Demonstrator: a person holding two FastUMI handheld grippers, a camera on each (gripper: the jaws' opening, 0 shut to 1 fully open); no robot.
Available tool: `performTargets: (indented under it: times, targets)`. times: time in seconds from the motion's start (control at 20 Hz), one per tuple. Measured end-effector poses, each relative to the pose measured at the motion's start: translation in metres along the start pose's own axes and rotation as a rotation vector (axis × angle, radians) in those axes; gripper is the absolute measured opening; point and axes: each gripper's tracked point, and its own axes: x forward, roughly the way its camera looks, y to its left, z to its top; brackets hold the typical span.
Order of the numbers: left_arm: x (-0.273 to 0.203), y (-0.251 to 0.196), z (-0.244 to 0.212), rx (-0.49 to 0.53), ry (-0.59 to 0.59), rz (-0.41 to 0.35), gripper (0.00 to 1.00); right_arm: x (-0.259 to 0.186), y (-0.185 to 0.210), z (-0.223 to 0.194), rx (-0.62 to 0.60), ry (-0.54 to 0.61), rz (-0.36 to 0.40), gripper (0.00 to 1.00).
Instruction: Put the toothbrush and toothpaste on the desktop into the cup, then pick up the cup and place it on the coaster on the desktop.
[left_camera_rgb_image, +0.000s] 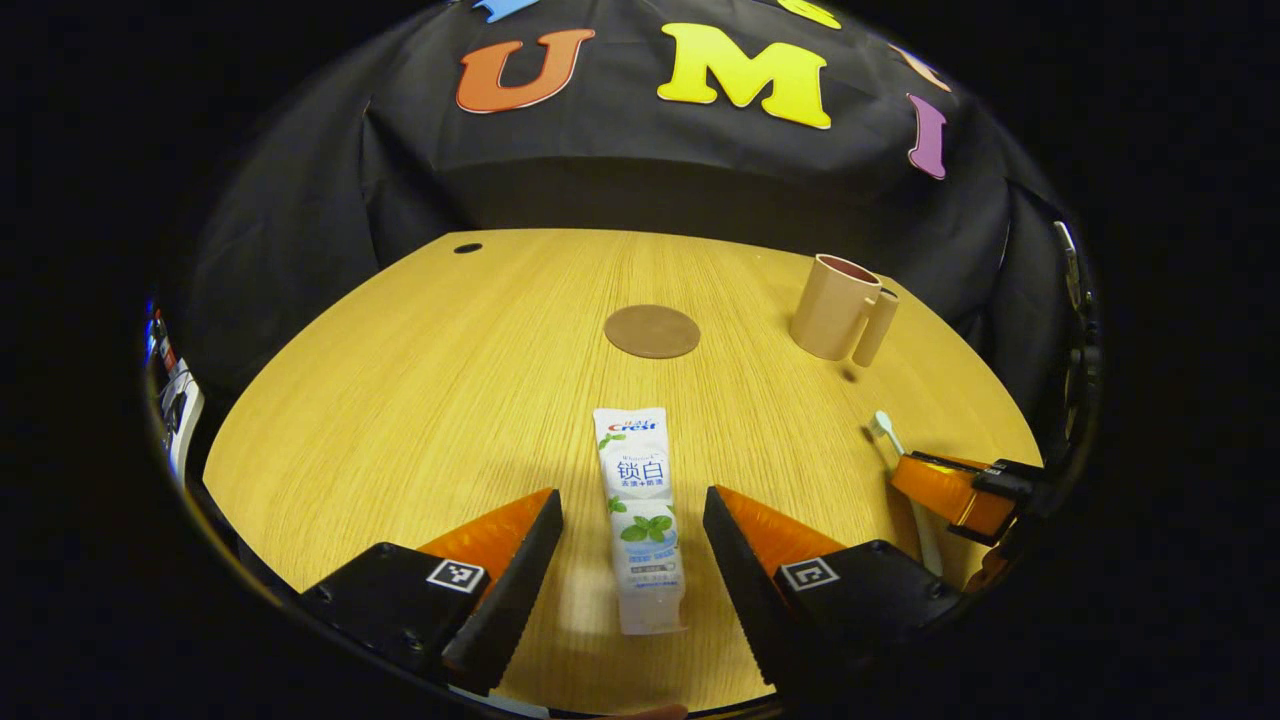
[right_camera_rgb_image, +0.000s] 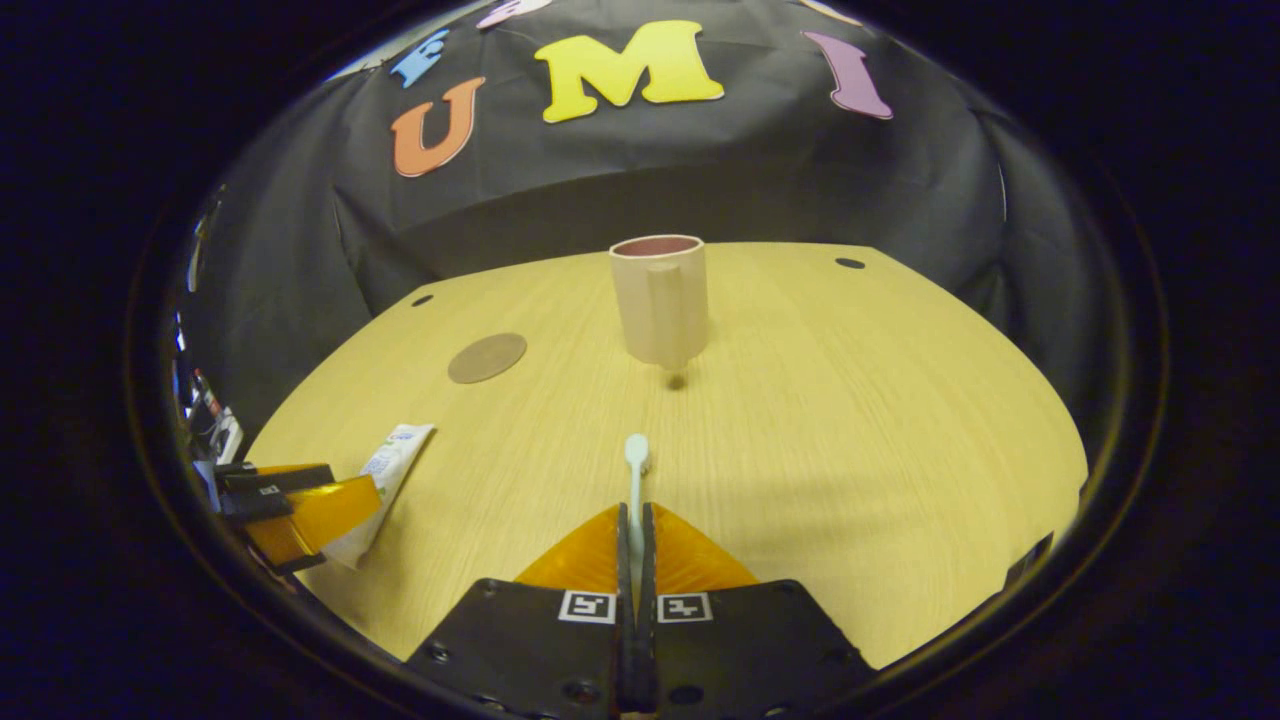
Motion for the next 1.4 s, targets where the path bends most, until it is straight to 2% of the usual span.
performTargets:
  times: [0.15, 0.3, 0.65, 0.7, 0.75, 0.8, 0.85, 0.9, 0.95, 1.1, 1.25, 1.4]
  targets:
    - [0.004, -0.001, 0.004, 0.021, 0.013, 0.013, 0.91, -0.02, -0.002, 0.01, -0.004, -0.05, 0.01, 0.01]
    - [0.012, -0.003, -0.002, 0.007, 0.075, 0.006, 0.9, -0.036, 0.001, 0.019, -0.007, -0.086, 0.032, 0.0]
    - [0.021, -0.005, -0.007, 0.031, 0.162, 0.031, 0.76, -0.068, 0.008, 0.037, -0.023, -0.16, 0.073, 0.0]
    - [0.022, -0.003, -0.008, 0.043, 0.171, 0.045, 0.8, -0.07, 0.008, 0.039, -0.024, -0.166, 0.076, 0.0]
    - [0.022, -0.003, -0.006, 0.05, 0.17, 0.052, 0.67, -0.07, 0.007, 0.039, -0.022, -0.169, 0.077, 0.0]
    - [0.023, -0.002, -0.006, 0.056, 0.172, 0.057, 0.7, -0.072, 0.005, 0.04, -0.018, -0.173, 0.08, 0.0]
    - [0.023, -0.001, -0.007, 0.051, 0.171, 0.059, 0.56, -0.073, 0.006, 0.04, -0.014, -0.172, 0.082, 0.0]
    - [0.022, -0.001, -0.006, 0.045, 0.167, 0.06, 0.49, -0.074, 0.004, 0.041, -0.01, -0.173, 0.081, 0.0]
    - [0.02, -0.001, -0.007, 0.039, 0.163, 0.062, 0.47, -0.073, 0.002, 0.043, -0.007, -0.176, 0.081, 0.0]
    - [0.016, 0.003, 0.001, 0.056, 0.124, 0.072, 0.44, -0.075, -0.002, 0.048, 0.0, -0.188, 0.084, 0.0]
    - [0.003, 0.006, 0.028, 0.087, -0.01, 0.083, 0.42, -0.078, -0.004, 0.055, -0.01, -0.204, 0.08, 0.01]
    - [-0.016, -0.009, 0.054, 0.072, -0.15, 0.026, 0.42, -0.078, -0.003, 0.069, -0.01, -0.225, 0.087, 0.0]
